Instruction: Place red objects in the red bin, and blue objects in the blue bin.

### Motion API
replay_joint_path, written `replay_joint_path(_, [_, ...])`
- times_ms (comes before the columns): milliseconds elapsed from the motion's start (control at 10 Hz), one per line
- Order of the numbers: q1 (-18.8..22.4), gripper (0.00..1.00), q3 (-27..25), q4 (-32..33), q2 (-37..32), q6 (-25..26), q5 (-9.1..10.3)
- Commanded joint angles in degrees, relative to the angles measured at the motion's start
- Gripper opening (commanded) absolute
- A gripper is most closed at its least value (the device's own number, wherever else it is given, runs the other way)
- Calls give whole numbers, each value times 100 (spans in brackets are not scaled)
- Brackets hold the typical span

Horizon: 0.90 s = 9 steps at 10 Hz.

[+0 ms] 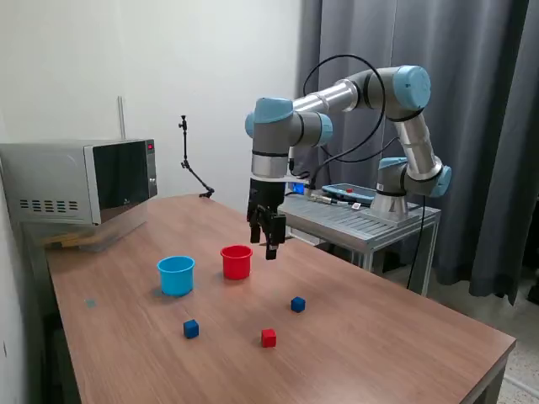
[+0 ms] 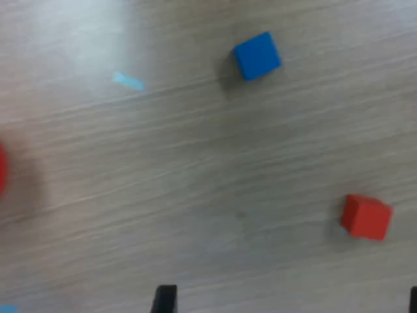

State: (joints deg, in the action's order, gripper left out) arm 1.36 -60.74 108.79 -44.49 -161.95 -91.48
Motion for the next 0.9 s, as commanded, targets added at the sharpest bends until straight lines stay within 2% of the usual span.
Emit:
replay_joint_path(0, [180,100,220,20,299,-12,16])
replay_joint_path(800, [355,100,502,292,976,66,25])
